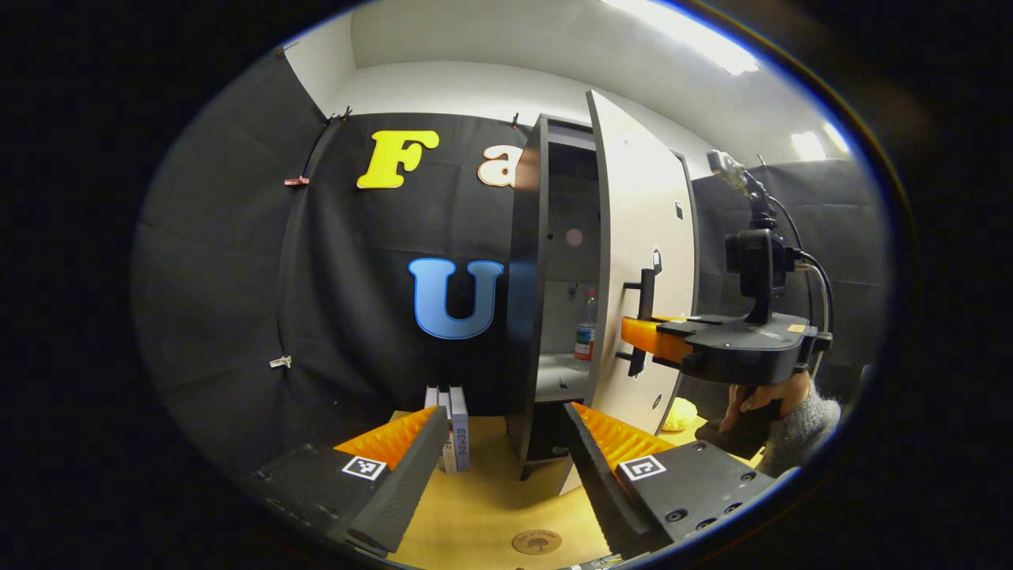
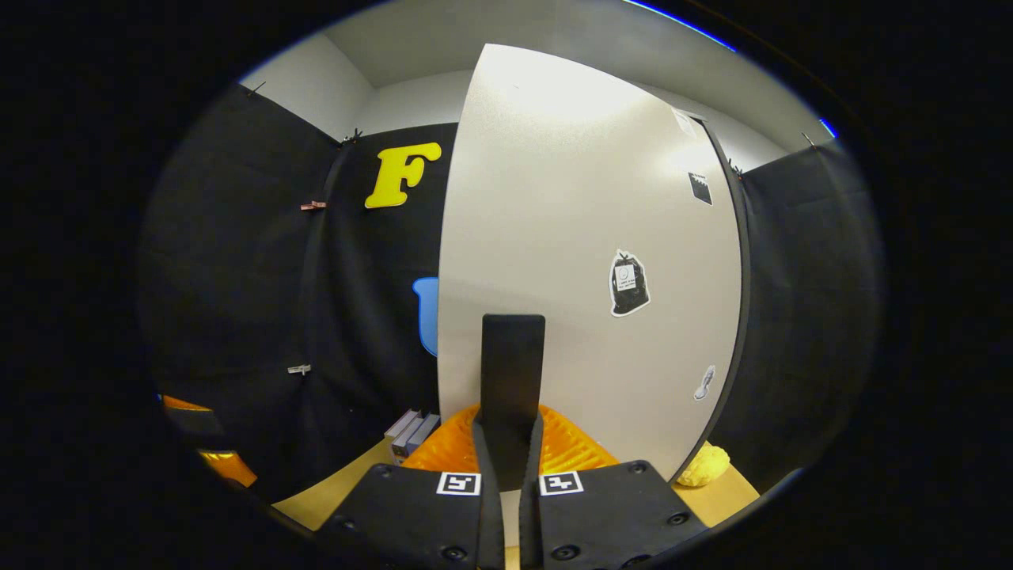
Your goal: Open the cabinet door with the right hand, grasp the bottle in the cabinet with the left hand and place it on the coaster, then close the cabinet door with the right hand.
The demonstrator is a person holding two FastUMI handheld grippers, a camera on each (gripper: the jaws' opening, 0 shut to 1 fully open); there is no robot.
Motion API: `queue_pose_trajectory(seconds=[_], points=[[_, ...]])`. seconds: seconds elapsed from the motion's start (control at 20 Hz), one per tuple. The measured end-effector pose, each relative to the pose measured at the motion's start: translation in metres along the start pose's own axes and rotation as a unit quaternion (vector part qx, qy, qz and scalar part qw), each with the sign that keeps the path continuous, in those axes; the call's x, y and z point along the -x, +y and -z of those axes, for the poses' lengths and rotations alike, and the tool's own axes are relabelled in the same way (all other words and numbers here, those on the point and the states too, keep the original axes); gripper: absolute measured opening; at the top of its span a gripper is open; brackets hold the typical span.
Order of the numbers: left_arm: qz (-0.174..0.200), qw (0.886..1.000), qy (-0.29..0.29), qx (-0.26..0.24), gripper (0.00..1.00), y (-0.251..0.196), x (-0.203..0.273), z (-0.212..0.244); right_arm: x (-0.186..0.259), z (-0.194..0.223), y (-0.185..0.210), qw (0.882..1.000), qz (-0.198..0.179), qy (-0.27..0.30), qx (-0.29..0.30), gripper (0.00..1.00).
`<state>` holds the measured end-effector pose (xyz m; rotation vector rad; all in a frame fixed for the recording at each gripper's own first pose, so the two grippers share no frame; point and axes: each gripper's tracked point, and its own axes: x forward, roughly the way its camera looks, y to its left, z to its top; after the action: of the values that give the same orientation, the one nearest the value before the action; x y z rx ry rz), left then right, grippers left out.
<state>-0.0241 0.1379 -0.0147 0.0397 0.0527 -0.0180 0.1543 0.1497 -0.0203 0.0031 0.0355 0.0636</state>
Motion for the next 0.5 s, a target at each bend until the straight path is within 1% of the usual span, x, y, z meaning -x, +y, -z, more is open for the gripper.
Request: queue_pose_trajectory(seconds=[0.2, 0.3, 0.35, 0.5], points=[[0.016, 1.0, -0.005, -0.009, 0.91, -0.014, -0.013, -0.006, 0.023, 0.002, -0.012, 1.0, -0.007, 0.006, 0.003, 0.12], [0.025, 1.0, -0.007, -0.014, 0.91, -0.032, -0.003, -0.006, 0.033, 0.002, -0.019, 1.0, -0.008, 0.007, 0.004, 0.12], [0.03, 0.999, -0.007, -0.015, 0.91, -0.044, 0.007, 0.002, 0.038, 0.002, -0.022, 1.0, -0.007, 0.009, 0.001, 0.12], [0.05, 0.999, -0.009, -0.012, 0.91, -0.064, 0.014, 0.006, 0.054, 0.002, -0.035, 1.0, 0.003, 0.011, -0.004, 0.12]])
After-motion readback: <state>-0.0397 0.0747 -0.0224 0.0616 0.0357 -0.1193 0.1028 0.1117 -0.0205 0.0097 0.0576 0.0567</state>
